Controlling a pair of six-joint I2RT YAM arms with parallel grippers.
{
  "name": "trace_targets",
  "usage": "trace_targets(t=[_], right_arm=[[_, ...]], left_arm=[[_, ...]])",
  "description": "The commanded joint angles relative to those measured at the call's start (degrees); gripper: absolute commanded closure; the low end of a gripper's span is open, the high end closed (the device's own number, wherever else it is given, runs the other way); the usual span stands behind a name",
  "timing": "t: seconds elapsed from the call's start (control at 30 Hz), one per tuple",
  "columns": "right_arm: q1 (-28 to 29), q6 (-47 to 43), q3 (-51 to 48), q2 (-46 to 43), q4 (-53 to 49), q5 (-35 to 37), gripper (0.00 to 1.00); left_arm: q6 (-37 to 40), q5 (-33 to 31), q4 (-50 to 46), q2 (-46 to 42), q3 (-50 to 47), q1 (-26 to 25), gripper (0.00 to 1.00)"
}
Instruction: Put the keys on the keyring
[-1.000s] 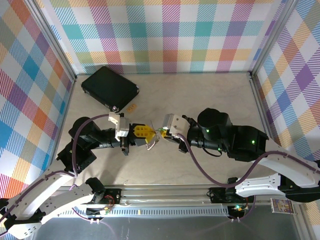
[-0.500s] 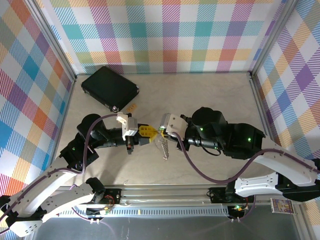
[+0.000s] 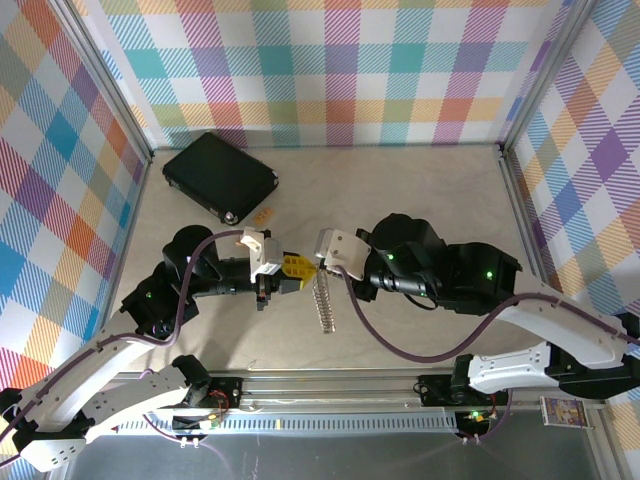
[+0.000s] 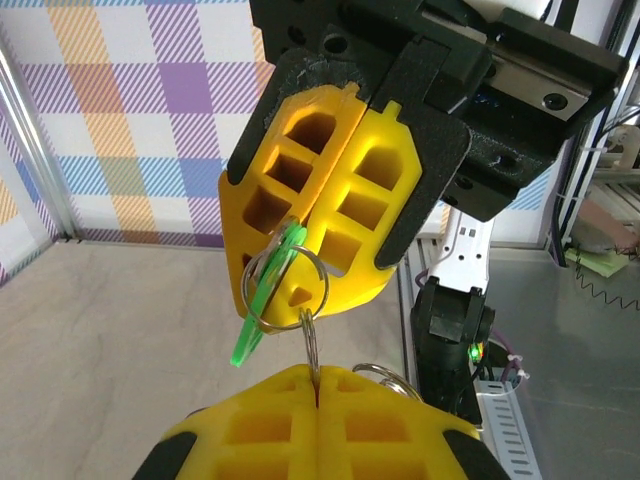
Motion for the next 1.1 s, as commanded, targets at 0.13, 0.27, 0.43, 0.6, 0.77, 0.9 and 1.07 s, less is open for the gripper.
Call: trace_targets(t=[0.13, 0.27, 0.43, 0.6, 0.77, 0.9, 1.07], right_arm=[[-0.1, -0.7, 2.6, 0.6, 2.8, 2.9, 1.0], [-0.1, -0.4, 2.4, 0.9, 3.0, 3.2, 1.0], [-0.1, 0.3, 2.9, 2.1, 2.2, 4.5, 1.0], [-1.1, 2.5, 3.0, 2.7, 1.1, 4.0, 1.0], [-4.5, 5.4, 4.5, 4.0, -3.1, 0.7, 1.0], [-9.3, 7.9, 5.1, 4.8, -5.4, -2.7, 1.0], [-15.0, 10.6, 6.5, 7.6, -7.4, -6.0, 1.0]], left_arm=[[1.6, 0.1, -1.8, -0.8, -0.7, -0.1, 1.0], [1.5, 0.1, -0.5, -2.1, -2.3, -0.1, 0.98], [0.8, -2.9, 0.2, -3.4, -4.5, -0.1, 0.77], [-2.8, -6.3, 2.4, -4.5, -7.1, -0.1, 0.57], [-6.9, -9.8, 5.0, -7.0, -10.4, -0.1, 0.39], [-9.4, -10.8, 6.6, -8.8, -12.6, -0.1, 0.1], [-12.1, -12.7, 7.8, -9.8, -14.5, -0.1, 0.0]])
